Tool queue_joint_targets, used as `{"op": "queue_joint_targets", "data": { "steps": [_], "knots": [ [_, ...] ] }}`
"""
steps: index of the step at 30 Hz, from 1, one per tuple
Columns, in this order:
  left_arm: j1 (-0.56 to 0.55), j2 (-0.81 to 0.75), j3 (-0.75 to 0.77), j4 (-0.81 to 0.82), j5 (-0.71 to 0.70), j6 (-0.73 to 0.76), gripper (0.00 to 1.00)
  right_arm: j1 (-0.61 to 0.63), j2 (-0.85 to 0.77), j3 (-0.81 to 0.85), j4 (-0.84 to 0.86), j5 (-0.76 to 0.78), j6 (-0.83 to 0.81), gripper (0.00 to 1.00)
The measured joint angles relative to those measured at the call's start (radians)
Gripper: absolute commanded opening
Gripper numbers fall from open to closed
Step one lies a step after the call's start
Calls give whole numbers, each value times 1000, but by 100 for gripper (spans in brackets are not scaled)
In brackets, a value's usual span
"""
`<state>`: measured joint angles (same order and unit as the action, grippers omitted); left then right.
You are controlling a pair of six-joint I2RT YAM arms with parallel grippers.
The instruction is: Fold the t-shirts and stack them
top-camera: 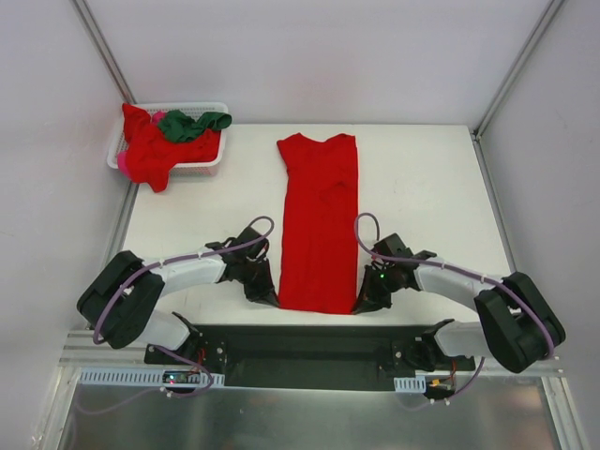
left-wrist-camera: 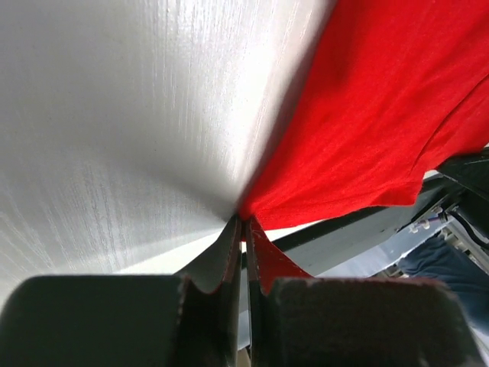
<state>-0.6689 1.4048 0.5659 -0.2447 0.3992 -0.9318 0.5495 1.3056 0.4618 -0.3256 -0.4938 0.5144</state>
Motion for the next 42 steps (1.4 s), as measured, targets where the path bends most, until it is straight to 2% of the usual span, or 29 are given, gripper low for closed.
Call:
{"op": "queue_joint_targets", "data": {
  "steps": [6,12,20,25,30,35,42],
  "knots": [
    [-5,-53,21,-45,-34,-6,0,2,-58,42,-101,71,-16,1],
    [3,-105,170,-133,-73,4,0,-1,-112,177,-188,97,-21,1],
    [130,-66,386,-177,-96,91,0,-124,-91,409,-269,109,-77,1],
    [167,80,582,-198,-105,172,0,-205,71,592,-264,94,-174,1],
    [197,267,762,-199,-116,242,0,-250,280,692,-237,68,-243,1],
    [256,404,868,-203,-123,279,0,-299,466,859,-224,65,-272,1],
    [277,573,1006,-209,-121,324,0,-317,623,1043,-180,59,-295,1]
  ]
}}
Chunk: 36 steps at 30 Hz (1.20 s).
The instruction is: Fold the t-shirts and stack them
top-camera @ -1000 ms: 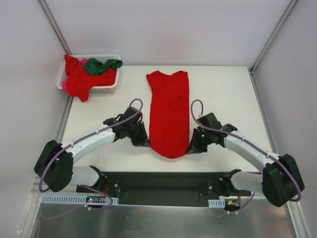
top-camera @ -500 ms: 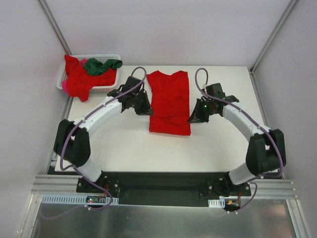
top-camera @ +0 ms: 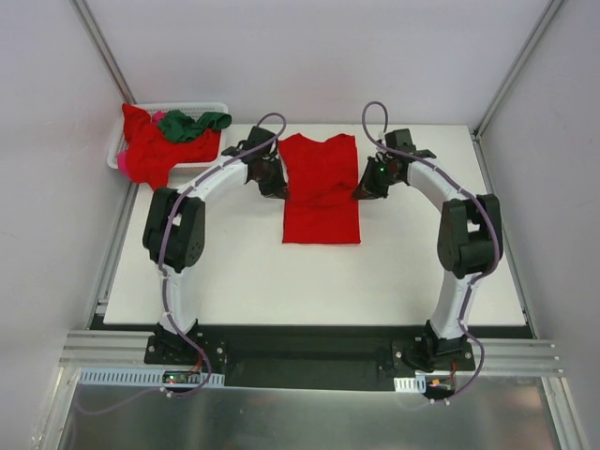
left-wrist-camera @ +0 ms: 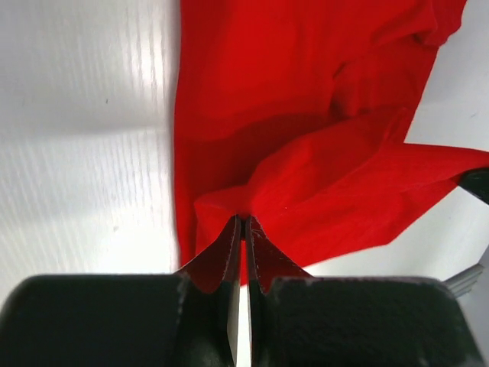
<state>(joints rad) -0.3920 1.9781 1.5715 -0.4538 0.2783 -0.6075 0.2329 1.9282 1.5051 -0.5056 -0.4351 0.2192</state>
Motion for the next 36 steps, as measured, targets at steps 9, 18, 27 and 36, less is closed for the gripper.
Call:
{"op": "queue_joint_targets", "data": {
  "steps": [9,18,27,36],
  "knots": [
    [1,123,107,3,-13,29,0,-21,140,41,-4,8,-11,6],
    [36,168,182,-18,-18,48,99,-63,213,216,-7,7,24,91],
    [116,27,233,6,-17,39,98,-81,48,92,176,-37,140,95],
    [-96,-333,-348,-19,-21,-61,69,17,-357,-438,60,10,25,72]
  ]
}}
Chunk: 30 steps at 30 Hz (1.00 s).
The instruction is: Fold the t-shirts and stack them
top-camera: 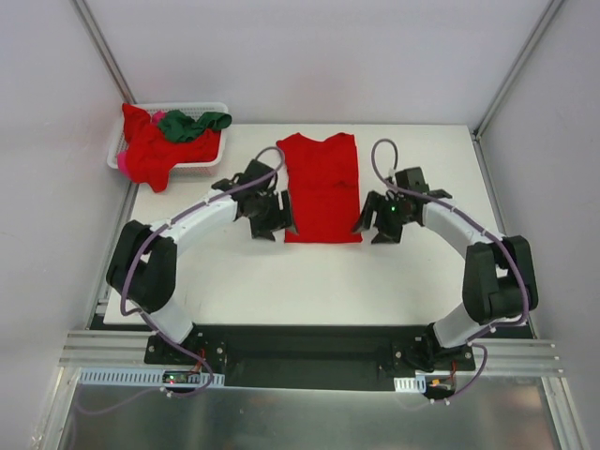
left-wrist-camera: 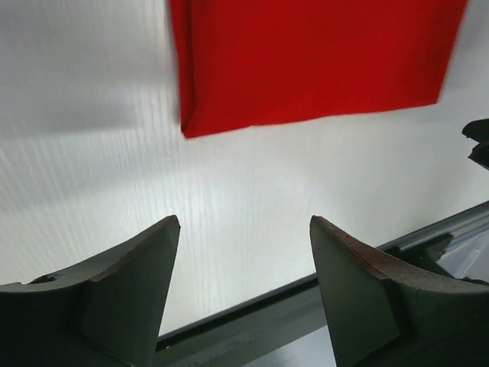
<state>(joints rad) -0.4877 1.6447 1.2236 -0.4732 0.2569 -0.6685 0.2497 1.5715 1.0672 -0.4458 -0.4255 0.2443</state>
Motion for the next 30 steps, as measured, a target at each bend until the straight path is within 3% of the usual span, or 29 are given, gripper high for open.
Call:
{"op": "queue_joint_targets", "data": {
  "steps": [3,5,18,20,24,26,27,28,30],
  "knots": [
    [-37,6,-90,-12,-2,-26,68,6,10,-106,-24,11,-5,72],
    [-34,17,-108,-19,-11,-31,61,11,22,-121,-39,23,-9,69],
    [-21,197,-42,80,-39,-31,52,28,199,0,32,30,-15,58],
    [-15,216,-34,87,-40,-32,49,28,212,0,31,31,-17,52],
    [-8,224,-27,106,-57,-32,36,28,220,0,32,45,-26,28],
    [-8,230,-27,114,-61,-35,24,29,227,-2,34,47,-31,15],
    [-8,232,-27,119,-62,-37,14,29,230,-2,37,48,-32,3],
    [-8,233,-29,126,-64,-38,2,29,233,-2,40,48,-32,1],
    [-8,237,-39,145,-64,-47,0,31,241,-3,48,46,-32,1]
  ]
}}
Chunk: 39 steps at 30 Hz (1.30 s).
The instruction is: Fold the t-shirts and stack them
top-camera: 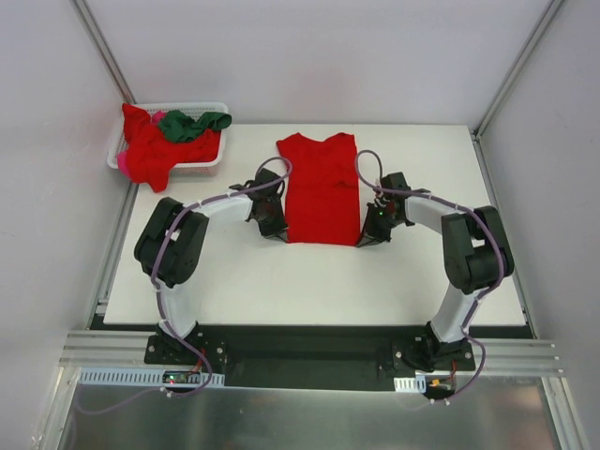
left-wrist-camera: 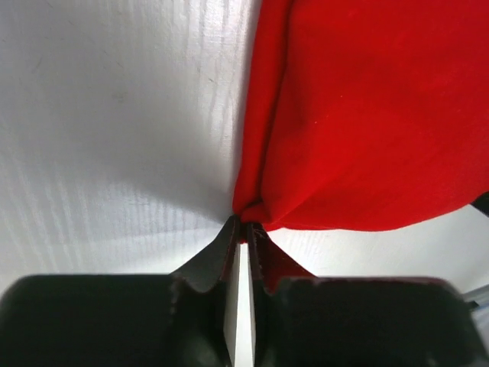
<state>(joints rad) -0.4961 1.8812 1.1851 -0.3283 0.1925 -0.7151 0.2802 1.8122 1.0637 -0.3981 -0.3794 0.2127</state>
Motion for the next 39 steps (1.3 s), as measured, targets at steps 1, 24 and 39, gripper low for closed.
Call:
{"op": "queue_joint_targets", "data": {
  "steps": [1,24,39],
  "knots": [
    [0,0,-7,10,1,-3,0,0,0,-2,3,-2,1,1],
    [-199,-644,-405,-154,-27,-243,0,175,-738,-437,-159,2,156,1],
    [-54,-448,116,-348,-152,-132,0,165,-463,95,-345,159,129,1]
  ]
}}
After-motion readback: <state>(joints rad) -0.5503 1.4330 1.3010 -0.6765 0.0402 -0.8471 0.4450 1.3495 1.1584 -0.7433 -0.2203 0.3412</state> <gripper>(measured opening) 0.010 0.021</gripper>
